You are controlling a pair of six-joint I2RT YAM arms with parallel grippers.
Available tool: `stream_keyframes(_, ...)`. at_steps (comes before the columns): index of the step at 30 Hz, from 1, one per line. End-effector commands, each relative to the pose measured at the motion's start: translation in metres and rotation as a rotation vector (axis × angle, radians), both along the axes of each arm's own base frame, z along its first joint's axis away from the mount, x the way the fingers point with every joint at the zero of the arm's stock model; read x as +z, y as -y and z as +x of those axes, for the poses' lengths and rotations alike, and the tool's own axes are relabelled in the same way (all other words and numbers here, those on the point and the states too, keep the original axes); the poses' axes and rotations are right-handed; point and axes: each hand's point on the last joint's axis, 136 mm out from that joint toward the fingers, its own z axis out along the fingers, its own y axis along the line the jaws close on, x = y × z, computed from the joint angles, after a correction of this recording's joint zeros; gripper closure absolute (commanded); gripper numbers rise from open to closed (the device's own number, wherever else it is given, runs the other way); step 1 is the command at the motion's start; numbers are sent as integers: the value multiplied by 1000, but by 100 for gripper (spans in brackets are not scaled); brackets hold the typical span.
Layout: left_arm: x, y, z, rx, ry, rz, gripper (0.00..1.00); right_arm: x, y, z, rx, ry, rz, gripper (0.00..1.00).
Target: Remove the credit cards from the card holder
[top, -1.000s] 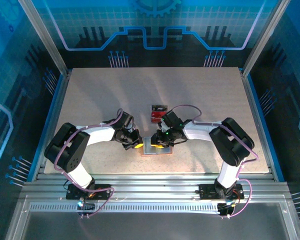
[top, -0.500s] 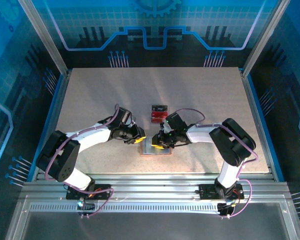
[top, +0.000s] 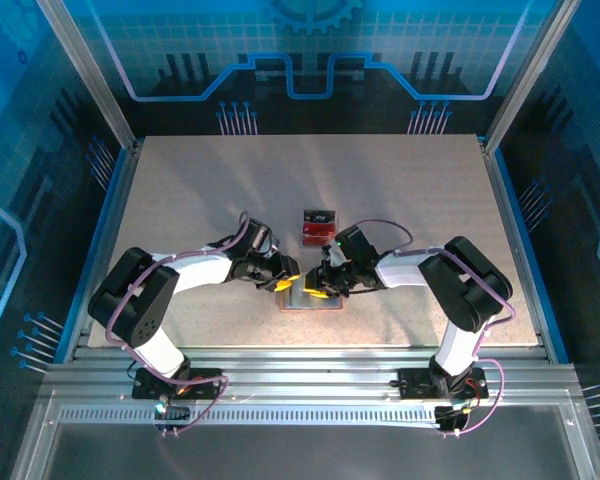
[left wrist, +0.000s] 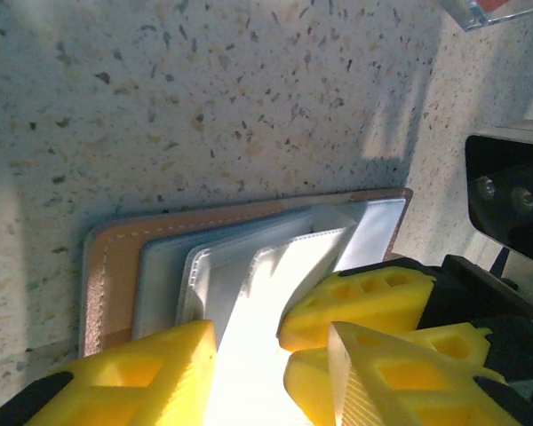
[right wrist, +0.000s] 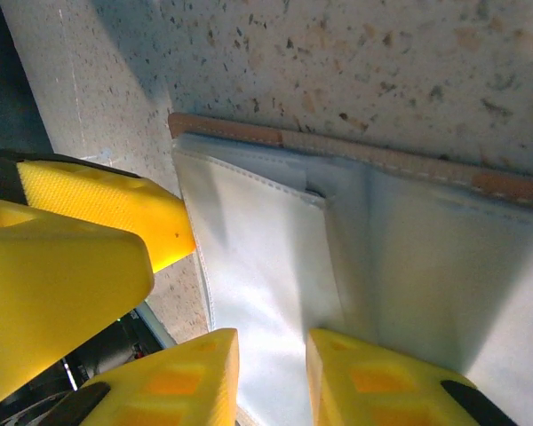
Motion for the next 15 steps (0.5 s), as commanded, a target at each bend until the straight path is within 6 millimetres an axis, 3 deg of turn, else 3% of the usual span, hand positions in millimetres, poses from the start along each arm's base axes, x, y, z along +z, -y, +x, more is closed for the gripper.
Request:
stream_keyframes(1,-11,-3,-11,-13,-44,26,60,-10,9,-4,-19,-42,-21,73)
stream_keyframes(5,-13,-8,-12,-14,-50,70,57,-11,10,-4,-20,-43,-23,73)
stream_keyframes(15,-2,14,-7,-36,-37,-51,58,-8,9,-4,-21,-41,-11,73)
